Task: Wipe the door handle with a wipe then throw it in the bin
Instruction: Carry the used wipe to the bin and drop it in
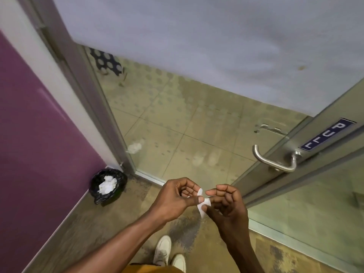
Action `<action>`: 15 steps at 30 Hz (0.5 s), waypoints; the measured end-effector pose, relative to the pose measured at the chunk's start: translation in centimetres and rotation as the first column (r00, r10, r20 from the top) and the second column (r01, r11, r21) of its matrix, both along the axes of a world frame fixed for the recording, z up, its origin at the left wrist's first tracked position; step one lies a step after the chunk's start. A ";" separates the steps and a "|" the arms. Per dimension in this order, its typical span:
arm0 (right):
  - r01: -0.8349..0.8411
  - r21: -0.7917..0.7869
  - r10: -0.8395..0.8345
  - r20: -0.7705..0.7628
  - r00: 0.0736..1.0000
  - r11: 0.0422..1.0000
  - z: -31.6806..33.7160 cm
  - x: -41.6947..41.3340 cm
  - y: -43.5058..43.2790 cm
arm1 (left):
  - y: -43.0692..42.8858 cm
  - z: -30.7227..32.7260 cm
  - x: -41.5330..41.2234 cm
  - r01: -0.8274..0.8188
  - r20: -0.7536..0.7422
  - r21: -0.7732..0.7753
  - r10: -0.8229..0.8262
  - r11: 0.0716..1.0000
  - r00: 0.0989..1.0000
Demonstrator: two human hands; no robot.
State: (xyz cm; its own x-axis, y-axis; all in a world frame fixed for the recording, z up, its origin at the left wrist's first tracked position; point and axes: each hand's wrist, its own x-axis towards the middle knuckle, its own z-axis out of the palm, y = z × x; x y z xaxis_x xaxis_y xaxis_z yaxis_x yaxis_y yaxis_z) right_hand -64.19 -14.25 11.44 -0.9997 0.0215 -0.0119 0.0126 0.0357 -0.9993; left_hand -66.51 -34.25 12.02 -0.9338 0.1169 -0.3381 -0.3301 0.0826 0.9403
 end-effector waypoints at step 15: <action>-0.483 0.150 0.446 0.223 0.867 0.863 -3.2 0.0 -4.9 | -3.5 -4.7 8.4 -0.493 0.113 -0.080 0.500 0.866 0.859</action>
State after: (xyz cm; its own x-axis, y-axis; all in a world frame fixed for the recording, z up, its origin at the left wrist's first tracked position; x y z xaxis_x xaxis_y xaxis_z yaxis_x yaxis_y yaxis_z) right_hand -64.19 -19.13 8.25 -0.8754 -0.4246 -0.2308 0.1186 0.2742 -0.9543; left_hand -58.07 -37.75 7.36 -0.8130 -0.3696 -0.4500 -0.4540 -0.0816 0.8873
